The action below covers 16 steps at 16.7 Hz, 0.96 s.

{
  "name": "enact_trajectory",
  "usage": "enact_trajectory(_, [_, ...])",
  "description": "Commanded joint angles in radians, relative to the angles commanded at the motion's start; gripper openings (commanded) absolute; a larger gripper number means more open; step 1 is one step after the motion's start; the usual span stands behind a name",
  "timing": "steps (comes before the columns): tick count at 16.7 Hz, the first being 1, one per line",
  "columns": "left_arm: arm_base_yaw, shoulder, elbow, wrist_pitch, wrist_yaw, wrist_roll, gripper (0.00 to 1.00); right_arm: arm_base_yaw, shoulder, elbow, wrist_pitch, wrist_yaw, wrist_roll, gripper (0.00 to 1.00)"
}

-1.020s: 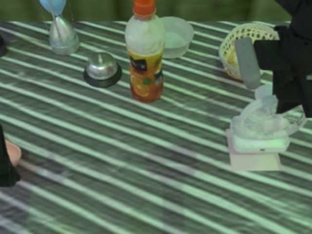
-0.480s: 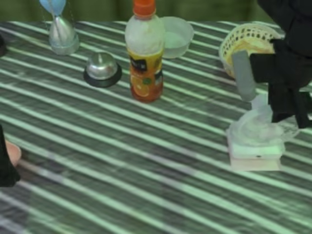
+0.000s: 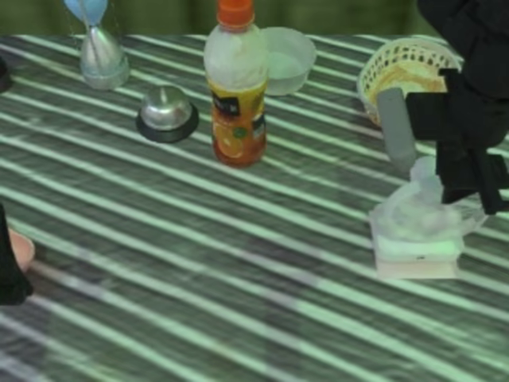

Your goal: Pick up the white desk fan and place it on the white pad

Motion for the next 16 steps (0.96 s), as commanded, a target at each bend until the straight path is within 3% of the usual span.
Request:
enact_trajectory(10, [0.000,0.000,0.000,0.000,0.000,0.000,1.00,0.000,0.000,0.000,0.000,0.000,0.000,0.98])
enact_trajectory(16, [0.000,0.000,0.000,0.000,0.000,0.000,1.00,0.000,0.000,0.000,0.000,0.000,0.000,1.00])
